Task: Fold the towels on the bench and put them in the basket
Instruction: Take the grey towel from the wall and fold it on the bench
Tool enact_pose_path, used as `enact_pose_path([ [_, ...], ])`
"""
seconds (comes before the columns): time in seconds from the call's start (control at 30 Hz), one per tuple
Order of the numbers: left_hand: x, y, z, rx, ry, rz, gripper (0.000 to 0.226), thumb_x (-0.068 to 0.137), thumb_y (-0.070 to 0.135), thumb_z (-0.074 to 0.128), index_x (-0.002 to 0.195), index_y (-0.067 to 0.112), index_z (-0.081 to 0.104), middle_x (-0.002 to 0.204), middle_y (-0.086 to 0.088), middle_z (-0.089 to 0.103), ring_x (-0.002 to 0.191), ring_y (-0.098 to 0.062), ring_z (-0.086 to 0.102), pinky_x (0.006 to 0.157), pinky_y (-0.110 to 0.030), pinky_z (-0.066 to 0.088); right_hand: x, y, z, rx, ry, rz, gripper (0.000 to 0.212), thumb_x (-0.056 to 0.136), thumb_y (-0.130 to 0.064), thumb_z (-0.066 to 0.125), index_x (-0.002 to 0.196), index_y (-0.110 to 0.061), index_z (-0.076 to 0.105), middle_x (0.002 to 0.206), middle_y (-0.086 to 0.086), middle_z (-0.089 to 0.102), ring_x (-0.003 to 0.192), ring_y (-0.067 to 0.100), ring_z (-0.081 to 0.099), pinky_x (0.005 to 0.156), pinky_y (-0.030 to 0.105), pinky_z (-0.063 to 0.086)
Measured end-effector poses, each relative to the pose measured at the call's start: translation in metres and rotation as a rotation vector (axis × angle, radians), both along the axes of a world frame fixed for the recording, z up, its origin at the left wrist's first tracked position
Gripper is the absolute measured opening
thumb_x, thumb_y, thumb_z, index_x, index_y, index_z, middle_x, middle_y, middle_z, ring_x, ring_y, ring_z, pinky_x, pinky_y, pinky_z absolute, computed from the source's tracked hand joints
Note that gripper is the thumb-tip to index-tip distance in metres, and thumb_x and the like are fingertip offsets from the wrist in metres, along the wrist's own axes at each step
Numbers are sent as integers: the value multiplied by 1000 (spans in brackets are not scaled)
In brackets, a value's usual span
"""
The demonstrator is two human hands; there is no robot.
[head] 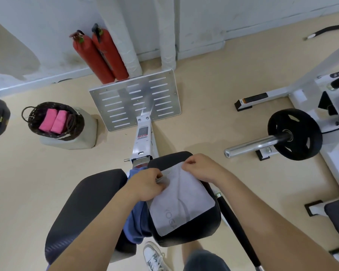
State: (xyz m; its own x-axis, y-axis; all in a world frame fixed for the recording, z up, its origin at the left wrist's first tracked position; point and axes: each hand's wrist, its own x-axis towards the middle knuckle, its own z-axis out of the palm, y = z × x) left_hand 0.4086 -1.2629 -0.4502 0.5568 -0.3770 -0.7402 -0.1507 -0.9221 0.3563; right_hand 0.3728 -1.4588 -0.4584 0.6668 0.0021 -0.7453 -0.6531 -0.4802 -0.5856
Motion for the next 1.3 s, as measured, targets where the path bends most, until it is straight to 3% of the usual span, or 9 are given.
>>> enact_pose_path([
  [0.1, 11, -7, -3, 1, 131, 13, 40, 89, 48, 51, 82, 9, 60, 77, -1, 55, 69, -14, 49, 59, -25, 37, 0, -4, -9, 13, 51, 66, 37, 78, -23, 69, 114, -16, 61, 101, 0, 68, 94, 16, 64, 90, 36, 52],
  [0.27, 14, -17, -10, -92, -85, 106, 24, 91, 30, 50, 83, 9, 58, 80, -1, 59, 72, -16, 52, 63, -29, 40, 4, -6, -14, 76, 76, 128, 52, 67, -24, 82, 114, -21, 59, 101, -6, 68, 93, 13, 66, 89, 36, 54],
  [0.43, 10, -18, -31, 7, -237, 4, 23, 97, 28, 40, 96, 10, 55, 98, -8, 64, 93, -25, 57, 72, -33, 44, 13, -6, -20, -20, 62, 189, 42, 76, -34, 74, 112, -21, 58, 103, -3, 65, 94, 17, 63, 87, 36, 52],
  [0.57, 15, -21, -42, 58, -215, -118, 25, 96, 31, 38, 101, 10, 53, 103, -9, 64, 96, -28, 58, 80, -38, 47, 20, -2, -23, -141, 80, 252, 26, 85, -28, 56, 108, -16, 55, 101, 4, 63, 93, 23, 62, 77, 35, 51],
  [0.73, 18, -22, -49, 58, -114, -176, 31, 98, 34, 36, 103, 8, 52, 105, -12, 64, 94, -27, 60, 82, -39, 48, 27, 2, -26, -239, 87, 354, 14, 85, -18, 48, 99, -16, 48, 101, 6, 61, 82, 22, 53, 56, 26, 34],
  [0.93, 20, -17, -53, 29, -158, -191, 32, 96, 39, 39, 98, 12, 56, 102, -9, 59, 95, -25, 55, 84, -42, 47, 35, 6, -26, -191, 163, 347, 28, 83, -12, 50, 109, -18, 57, 103, 7, 64, 82, 21, 60, 59, 27, 49],
  [1.07, 27, -15, -54, -7, -116, -164, 29, 92, 42, 46, 97, 16, 58, 99, -3, 60, 93, -21, 54, 85, -40, 46, 43, 7, -25, -233, 194, 483, 22, 79, -11, 52, 95, -18, 66, 86, 3, 63, 75, 22, 57, 56, 25, 41],
  [1.17, 28, -14, -52, -2, -102, -131, 26, 90, 48, 49, 93, 23, 55, 91, 5, 58, 91, -17, 53, 84, -40, 43, 45, 8, -23, -242, 162, 505, 26, 80, -13, 54, 105, -14, 64, 99, 5, 64, 87, 23, 61, 59, 26, 43],
  [1.3, 23, -2, -48, -52, -95, -49, 29, 88, 52, 53, 78, 25, 51, 77, 10, 52, 82, -13, 50, 72, -33, 34, 44, 11, -19, -228, 123, 530, 17, 79, -10, 54, 96, -13, 54, 91, 2, 56, 75, 18, 50, 53, 24, 36],
])
